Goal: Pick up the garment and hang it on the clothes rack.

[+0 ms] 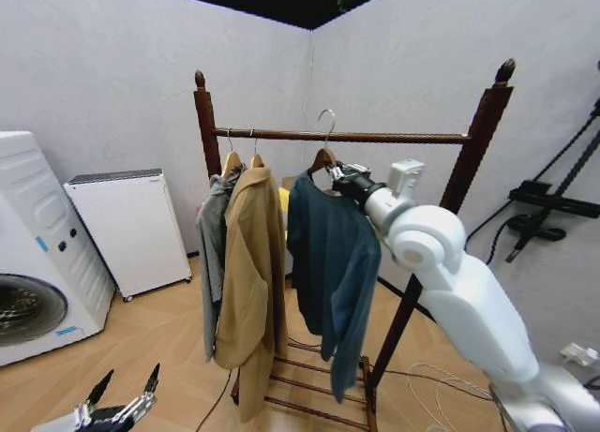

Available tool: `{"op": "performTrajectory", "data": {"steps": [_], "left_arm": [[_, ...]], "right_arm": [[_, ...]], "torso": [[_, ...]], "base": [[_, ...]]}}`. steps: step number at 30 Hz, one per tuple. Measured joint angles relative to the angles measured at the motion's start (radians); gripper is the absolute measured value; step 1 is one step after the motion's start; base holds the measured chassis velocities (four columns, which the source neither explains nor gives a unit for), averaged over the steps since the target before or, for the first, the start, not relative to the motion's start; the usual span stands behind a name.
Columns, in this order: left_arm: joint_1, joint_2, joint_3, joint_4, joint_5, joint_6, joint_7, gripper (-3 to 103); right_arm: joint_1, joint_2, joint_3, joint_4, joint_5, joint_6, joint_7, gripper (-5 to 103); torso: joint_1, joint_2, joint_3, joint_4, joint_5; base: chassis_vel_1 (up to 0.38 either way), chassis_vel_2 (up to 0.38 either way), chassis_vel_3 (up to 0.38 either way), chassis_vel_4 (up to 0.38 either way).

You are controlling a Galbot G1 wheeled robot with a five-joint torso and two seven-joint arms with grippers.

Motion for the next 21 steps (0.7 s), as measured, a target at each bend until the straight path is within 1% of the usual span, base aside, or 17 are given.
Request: {"op": "performTrajectory", "data": {"steps": [9, 16, 21], "left_arm": [[0.000, 0.000, 0.000, 0.000, 0.000, 0.000, 0.000, 100], [0.000, 0.000, 0.000, 0.000, 0.000, 0.000, 0.000, 100], [0.000, 0.000, 0.000, 0.000, 0.000, 0.000, 0.000, 100]], "right_arm": [[0.074, 0.023, -0.077, -0.120, 0.037, -0.006, 0.025, 9], [0.113, 0.045, -0.120, -0.160, 0.052, -0.007, 0.046, 9], [0.128, 0.050, -0.128, -0.173, 0.056, -0.001, 0.049, 9]], "torso": [[0.000, 0.000, 0.000, -0.0002, 0.0003], [0.000, 0.000, 0.000, -0.0001, 0.0002], [0.000, 0.000, 0.000, -0.0001, 0.0001]], "base": [[0.000, 0.000, 0.000, 0.000], [0.000, 0.000, 0.000, 0.000], [0.000, 0.000, 0.000, 0.000]]}}
